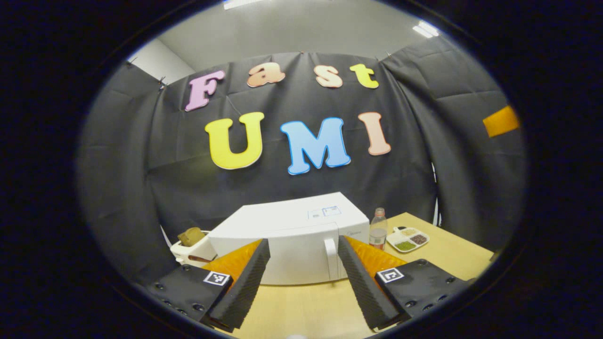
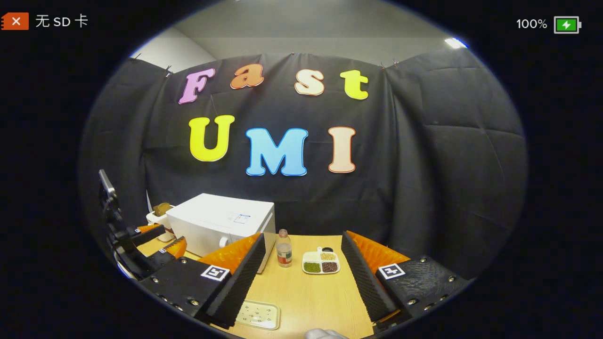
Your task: Open the microwave oven with the left hand, put the food in, and close the microwave oven.
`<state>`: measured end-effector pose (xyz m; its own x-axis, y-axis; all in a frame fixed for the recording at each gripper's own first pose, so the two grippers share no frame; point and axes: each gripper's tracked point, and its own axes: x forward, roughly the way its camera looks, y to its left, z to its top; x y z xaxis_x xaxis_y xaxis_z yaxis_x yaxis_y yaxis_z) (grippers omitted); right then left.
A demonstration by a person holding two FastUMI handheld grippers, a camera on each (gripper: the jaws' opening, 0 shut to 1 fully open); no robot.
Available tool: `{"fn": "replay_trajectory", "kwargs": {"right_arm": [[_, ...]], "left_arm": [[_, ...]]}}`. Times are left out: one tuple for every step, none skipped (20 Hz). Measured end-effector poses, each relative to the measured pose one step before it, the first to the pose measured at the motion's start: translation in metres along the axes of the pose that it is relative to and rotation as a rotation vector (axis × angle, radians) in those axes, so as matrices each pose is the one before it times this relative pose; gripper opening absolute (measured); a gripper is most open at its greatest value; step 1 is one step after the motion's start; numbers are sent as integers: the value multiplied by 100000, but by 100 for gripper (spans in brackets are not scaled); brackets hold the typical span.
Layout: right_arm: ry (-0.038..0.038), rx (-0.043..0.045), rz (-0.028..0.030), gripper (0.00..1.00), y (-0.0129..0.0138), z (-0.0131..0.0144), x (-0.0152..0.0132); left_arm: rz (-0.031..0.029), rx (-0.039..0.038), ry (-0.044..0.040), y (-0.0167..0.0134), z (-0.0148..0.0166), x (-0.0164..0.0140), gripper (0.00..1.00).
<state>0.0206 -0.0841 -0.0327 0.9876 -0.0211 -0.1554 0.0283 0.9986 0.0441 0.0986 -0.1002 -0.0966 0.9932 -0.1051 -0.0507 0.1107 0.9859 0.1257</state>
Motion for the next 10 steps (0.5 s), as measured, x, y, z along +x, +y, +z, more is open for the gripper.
{"fn": "replay_trajectory", "kwargs": {"right_arm": [[-869,900,177,99,229,175,-227],[-1682,388,21,99,173,374,-244],[-2112,-213,-664,99,125,572,-228],[-969,-239,-1027,99,-26,395,36],[-646,464,-54,99,282,120,-242],[-1235,1161,583,99,541,558,-266],[-954,1311,411,99,524,537,-220],[-827,993,331,99,364,417,-172],[-1330,142,-201,99,209,310,-15],[-958,-770,-399,99,165,338,-65]], "left_arm": [[883,-1578,-1777,783,1876,-1338,100],[519,-2138,-2086,808,1939,-1166,100],[352,-2719,-2202,887,1827,-1091,100],[527,-3111,-1311,685,1651,-942,100],[1400,-1723,-2007,985,1365,-943,97],[689,-799,-2121,797,1631,-887,94],[812,-537,-2167,632,1292,-678,94],[1042,449,-1463,811,1317,-650,97],[2172,1157,-30,1009,649,-754,100],[1819,984,378,957,648,-629,99]]}}
